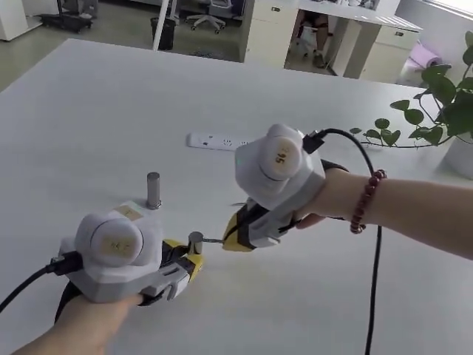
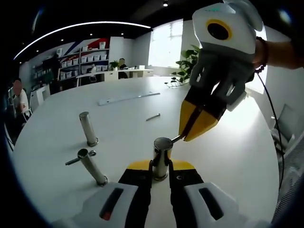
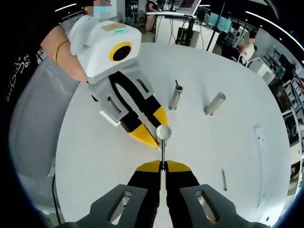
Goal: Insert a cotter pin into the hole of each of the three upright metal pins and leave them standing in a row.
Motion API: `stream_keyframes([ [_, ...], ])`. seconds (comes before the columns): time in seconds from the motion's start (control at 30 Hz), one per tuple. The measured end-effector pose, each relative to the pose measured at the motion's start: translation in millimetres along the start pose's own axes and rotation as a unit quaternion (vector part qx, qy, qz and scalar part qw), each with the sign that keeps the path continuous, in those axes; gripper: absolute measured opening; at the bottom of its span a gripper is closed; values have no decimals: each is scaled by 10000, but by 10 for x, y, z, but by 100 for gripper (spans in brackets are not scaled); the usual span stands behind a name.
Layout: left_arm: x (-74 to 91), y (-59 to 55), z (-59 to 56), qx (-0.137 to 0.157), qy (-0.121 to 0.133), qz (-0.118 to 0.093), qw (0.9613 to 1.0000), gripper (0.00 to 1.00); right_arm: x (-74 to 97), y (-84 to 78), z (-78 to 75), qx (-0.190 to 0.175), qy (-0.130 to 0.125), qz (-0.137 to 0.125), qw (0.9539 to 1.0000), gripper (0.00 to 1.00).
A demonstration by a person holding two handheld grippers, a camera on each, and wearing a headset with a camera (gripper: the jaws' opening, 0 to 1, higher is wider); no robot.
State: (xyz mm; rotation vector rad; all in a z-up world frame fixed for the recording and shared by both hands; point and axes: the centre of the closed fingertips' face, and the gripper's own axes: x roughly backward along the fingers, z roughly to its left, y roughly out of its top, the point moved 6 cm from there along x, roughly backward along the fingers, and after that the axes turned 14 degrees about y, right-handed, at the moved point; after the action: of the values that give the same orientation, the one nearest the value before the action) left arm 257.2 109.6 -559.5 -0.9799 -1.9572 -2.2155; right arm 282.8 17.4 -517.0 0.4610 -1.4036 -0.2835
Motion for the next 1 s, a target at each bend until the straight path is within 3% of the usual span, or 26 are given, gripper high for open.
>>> stream_keyframes([
  [0.57,6,-12,-17,43,37,-41,10000,12,-90,145,-34,87,32,-51,9999,0],
  [0.93,2,-12,-19,96,82,-29,9999,12,-110,170,-33,-174,17,-341,9993,0],
  [1.0,3,-10,-17,89,80,-21,9999,12,-81,180,-18,-244,61,-480,9985,7],
])
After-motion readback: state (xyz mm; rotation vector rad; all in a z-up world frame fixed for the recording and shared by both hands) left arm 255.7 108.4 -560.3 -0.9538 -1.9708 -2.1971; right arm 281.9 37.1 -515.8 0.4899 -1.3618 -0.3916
